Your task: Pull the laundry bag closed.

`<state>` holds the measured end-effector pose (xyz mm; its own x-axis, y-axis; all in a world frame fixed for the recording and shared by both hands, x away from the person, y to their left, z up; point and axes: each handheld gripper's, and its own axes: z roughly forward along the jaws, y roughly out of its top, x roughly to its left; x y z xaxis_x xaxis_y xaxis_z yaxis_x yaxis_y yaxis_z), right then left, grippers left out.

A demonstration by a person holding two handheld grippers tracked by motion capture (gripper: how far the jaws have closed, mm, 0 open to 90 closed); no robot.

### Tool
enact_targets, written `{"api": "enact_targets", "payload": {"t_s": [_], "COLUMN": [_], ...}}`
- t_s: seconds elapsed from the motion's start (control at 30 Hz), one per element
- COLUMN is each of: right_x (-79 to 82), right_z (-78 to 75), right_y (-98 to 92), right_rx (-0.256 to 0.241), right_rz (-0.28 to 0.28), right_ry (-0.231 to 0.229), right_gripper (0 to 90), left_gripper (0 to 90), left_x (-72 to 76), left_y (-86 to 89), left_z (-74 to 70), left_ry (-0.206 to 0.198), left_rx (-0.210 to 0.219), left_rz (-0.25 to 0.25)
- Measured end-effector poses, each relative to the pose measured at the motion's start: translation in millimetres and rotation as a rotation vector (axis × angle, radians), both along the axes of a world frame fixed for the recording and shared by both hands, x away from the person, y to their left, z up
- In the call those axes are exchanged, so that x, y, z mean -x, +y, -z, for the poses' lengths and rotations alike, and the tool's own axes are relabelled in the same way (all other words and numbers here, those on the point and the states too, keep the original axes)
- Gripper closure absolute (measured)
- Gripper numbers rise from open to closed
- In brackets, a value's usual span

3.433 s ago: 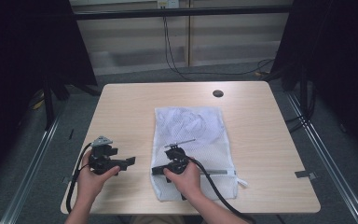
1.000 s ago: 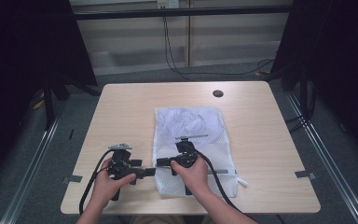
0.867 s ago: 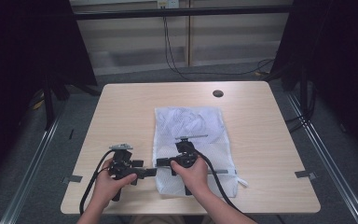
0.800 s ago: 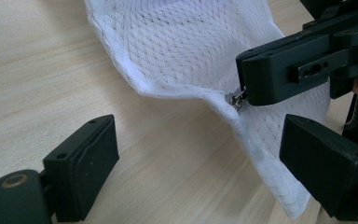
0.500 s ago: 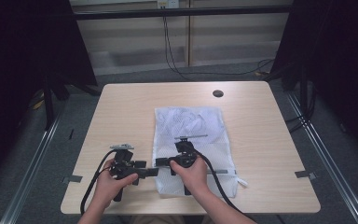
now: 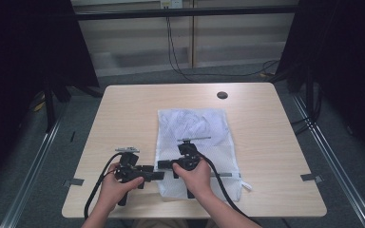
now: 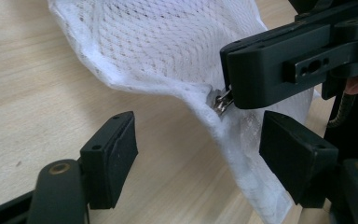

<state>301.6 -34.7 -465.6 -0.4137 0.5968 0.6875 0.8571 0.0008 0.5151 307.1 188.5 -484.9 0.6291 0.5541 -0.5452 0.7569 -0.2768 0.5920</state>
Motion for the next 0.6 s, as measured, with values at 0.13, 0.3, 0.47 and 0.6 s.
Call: {"api": "enact_targets", "payload": {"t_s": [0.13, 0.3, 0.47, 0.6], "right_x": [-0.1, 0.0, 0.5, 0.5], "right_z": [-0.1, -0.4, -0.8, -1.3], "right_y": [0.6, 1.6, 2.5, 3.1], "right_rx": [-0.001, 0.003, 0.002, -0.001], "right_rz": [-0.002, -0.004, -0.007, -0.008], "right_ry": [-0.001, -0.004, -0.005, 0.0], "right_gripper": [87.6, 87.7, 87.6, 87.6], "left_gripper": [31.0, 35.1, 38.8, 39.5], "left_x": [0.2, 0.4, 0.2, 0.7], "left_y": [-1.3, -1.8, -2.8, -4.6], "left_z": [-0.3, -1.1, -2.1, -1.1], "left_ry": [0.005, 0.012, 0.023, 0.029], "left_rx": [0.006, 0.011, 0.031, 0.029], "left_rz": [0.007, 0.015, 0.012, 0.01]}}
